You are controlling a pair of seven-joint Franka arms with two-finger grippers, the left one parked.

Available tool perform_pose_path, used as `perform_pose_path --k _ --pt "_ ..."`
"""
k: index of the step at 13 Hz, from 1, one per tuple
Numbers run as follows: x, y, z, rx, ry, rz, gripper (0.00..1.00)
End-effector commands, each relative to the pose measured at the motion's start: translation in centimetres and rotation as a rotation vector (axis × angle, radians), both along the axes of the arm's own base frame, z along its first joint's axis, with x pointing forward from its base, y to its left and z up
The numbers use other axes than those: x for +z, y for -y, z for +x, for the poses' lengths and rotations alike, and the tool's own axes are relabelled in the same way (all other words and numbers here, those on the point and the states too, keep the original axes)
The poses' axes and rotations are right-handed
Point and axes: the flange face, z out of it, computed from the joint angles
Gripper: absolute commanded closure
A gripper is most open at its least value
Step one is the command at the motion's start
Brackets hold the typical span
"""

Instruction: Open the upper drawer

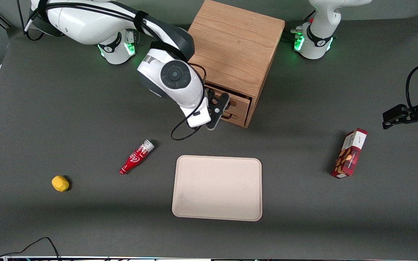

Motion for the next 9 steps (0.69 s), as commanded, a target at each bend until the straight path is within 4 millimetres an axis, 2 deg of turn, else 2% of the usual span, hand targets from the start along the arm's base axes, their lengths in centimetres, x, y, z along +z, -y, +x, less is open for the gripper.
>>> perform_pose_path --k 1,4,7,9 --pt "0.3 1.8 2.7 0.036 0.052 0.005 0.00" --pt "1.4 4.3 5.8 0.041 0.106 0.013 0.00" --pt "1.7 6.6 9.0 0.018 0.206 0.048 0.00" --pt "1.5 7.6 10.3 0.025 0.257 0.061 0.00"
